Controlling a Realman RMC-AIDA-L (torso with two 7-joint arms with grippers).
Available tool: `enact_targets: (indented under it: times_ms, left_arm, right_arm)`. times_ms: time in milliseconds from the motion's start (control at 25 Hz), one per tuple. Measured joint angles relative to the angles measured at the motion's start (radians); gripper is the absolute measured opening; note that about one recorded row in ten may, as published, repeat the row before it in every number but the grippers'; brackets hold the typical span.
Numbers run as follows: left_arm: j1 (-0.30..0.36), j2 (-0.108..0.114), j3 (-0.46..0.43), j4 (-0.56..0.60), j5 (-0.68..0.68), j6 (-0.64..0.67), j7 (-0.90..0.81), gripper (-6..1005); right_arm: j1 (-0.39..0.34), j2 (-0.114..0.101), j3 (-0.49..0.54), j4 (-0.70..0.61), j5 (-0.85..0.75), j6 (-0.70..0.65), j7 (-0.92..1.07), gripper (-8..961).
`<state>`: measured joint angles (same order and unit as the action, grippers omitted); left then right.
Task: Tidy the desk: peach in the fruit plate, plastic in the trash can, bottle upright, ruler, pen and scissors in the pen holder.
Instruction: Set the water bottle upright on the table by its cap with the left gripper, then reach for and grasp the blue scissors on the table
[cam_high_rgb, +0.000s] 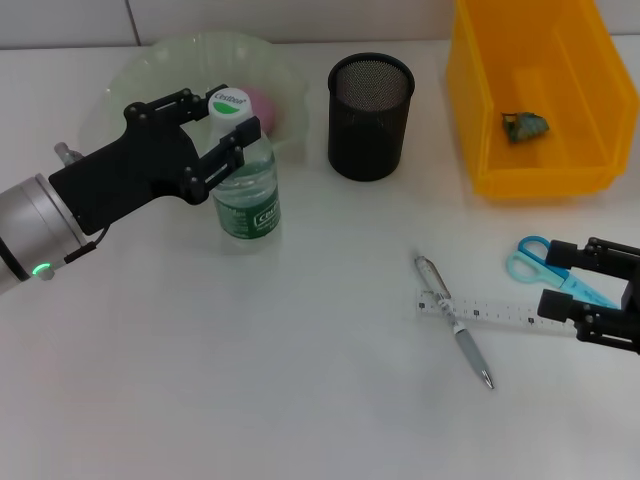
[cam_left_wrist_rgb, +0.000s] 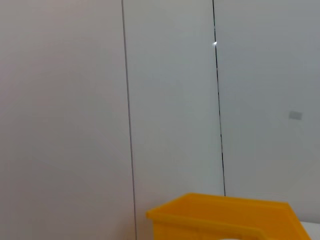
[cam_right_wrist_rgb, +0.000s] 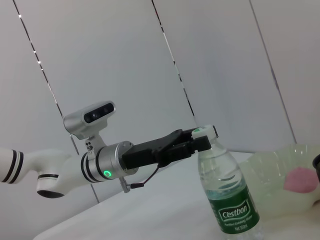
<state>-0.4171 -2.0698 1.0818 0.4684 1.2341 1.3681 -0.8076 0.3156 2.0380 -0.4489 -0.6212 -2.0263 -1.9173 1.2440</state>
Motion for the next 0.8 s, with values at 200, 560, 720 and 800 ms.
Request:
enact_targets:
  times_ms: [200, 560, 720, 800]
  left_arm:
    - [-0.003, -0.002, -0.017, -0.016, -0.002, -0.003, 0.003, 471]
    - [-0.017, -0.002, -0.042, -0.054, -0.012, -0.010, -0.004, 527]
    - [-0.014, -0.001, -0.042, -0.054, -0.036, 0.007, -0.014, 661]
    - [0.010, 0.003, -0.042, -0.050, -0.081, 0.066, -0.020, 720]
  right_arm:
    - [0.002, 0.000, 0.001, 0.000, 0.000, 0.000, 0.000, 653]
    - [0.010, 0.000, 0.000, 0.000, 0.000, 0.007, 0.000, 651]
    - [0.010, 0.001, 0.002, 0.000, 0.000, 0.007, 0.000, 650]
    - [0.011, 0.001, 0.004, 0.000, 0.000, 0.005, 0.000, 649]
